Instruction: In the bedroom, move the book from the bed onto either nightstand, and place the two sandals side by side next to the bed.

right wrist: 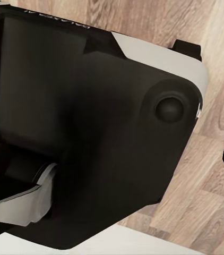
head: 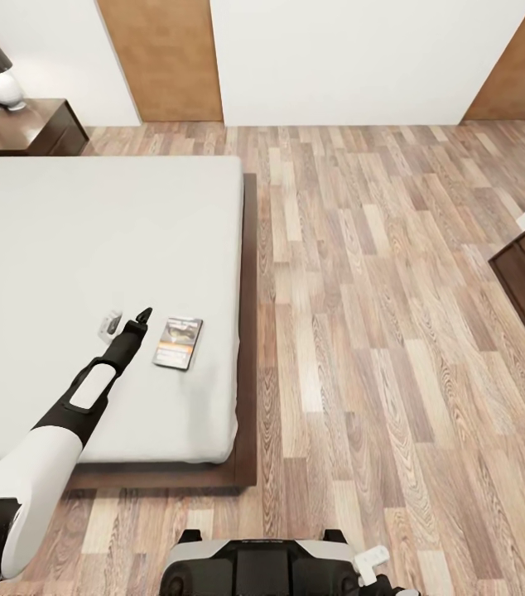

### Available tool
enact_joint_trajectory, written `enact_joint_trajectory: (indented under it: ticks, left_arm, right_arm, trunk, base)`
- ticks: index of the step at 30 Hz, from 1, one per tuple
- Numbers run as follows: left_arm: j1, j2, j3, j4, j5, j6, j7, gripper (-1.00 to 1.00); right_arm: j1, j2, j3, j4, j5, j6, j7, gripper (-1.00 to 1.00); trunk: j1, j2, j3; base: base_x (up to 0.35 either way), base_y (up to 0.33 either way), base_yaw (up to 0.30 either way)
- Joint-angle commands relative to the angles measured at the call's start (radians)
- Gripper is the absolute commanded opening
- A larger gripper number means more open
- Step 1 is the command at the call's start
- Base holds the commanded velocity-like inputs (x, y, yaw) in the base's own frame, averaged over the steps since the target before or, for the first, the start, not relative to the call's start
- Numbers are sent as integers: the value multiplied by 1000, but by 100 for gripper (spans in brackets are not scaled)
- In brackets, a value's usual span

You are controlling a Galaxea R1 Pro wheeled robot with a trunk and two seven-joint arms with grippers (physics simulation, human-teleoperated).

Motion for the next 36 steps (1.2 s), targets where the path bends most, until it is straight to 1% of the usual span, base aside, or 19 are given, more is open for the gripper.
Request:
enact_joint_trajectory:
  ticks: [1, 10, 12, 15, 18, 20, 23, 24, 25, 26, 28, 30, 31, 32, 33, 36]
  left_arm:
    - [-1, 0, 0, 1, 10, 4, -5, 100]
    - [0, 2, 0, 0, 8, 6, -20, 100]
    - [1, 2, 1, 0, 7, 7, -37, 100]
    - [2, 2, 1, 0, 8, 7, -81, 100]
    - [2, 3, 2, -1, 9, 7, -122, 100]
    - [2, 3, 3, -2, 9, 8, -138, 100]
    - [2, 4, 3, -5, 9, 12, -153, 100]
    - [2, 4, 3, -5, 9, 12, -153, 100]
    - [2, 5, 3, -7, 9, 18, -158, 100]
    - [2, 5, 3, -7, 9, 18, -158, 100]
    - [3, 7, 3, -9, 8, 27, -163, 100]
    - [3, 16, 3, -10, 7, 39, -166, 100]
    - [4, 34, 2, -11, 7, 51, -170, 100]
    - [4, 44, 1, -11, 6, 55, -169, 100]
    - [4, 44, 1, -11, 6, 55, -169, 100]
    - [5, 69, 0, -7, 1, 64, -166, 100]
  right_arm:
    - [0, -1, 5, -2, -10, 6, 0, 100]
    - [0, -1, 2, -5, -10, 16, 6, 100]
    - [0, -2, 0, -5, -11, 18, 7, 100]
    - [0, -5, -3, -6, -14, 29, 8, 100]
    - [0, -10, -7, -7, -18, 58, 8, 100]
    - [0, -12, -9, -8, -20, 87, 8, 100]
    - [0, -14, -11, -13, -21, 135, 8, 100]
    - [0, -14, -11, -13, -21, 135, 8, 100]
    - [0, -11, -12, -16, -21, 166, 6, 100]
    - [0, -11, -12, -16, -21, 166, 6, 100]
    - [-1, -9, -13, -17, -21, 195, 3, 100]
    - [-2, -7, -14, -18, -21, 219, 1, 100]
    - [-4, -5, -14, -19, -22, 237, -1, 100]
    - [-5, -5, -13, -19, -21, 243, -1, 100]
    - [-5, -5, -13, -19, -21, 243, -1, 100]
    - [-6, -3, -13, -20, -22, 255, -2, 100]
  trunk:
    - [0, -2, -3]
    - [0, -2, -18]
    - [0, -2, -21]
    - [0, -2, -26]
    - [0, -2, -31]
    - [0, -2, -34]
    - [0, -2, -39]
    - [0, -2, -40]
    - [0, -2, -42]
    - [0, -2, -44]
    - [0, -2, -47]
    - [0, -2, -50]
    - [0, -2, -52]
    - [0, -2, -53]
    - [0, -2, -55]
    - [0, -2, -60]
  base:
    - [0, 0, 0]
    - [0, 0, 0]
    - [0, 0, 0]
    - [0, 0, 0]
    - [0, 0, 0]
    - [0, 0, 0]
    - [0, 0, 0]
    - [0, 0, 0]
    - [0, 0, 0]
    - [0, 0, 0]
    - [0, 0, 0]
    - [0, 0, 0]
    - [0, 0, 0]
    - [0, 0, 0]
    - [0, 0, 0]
    - [0, 0, 0]
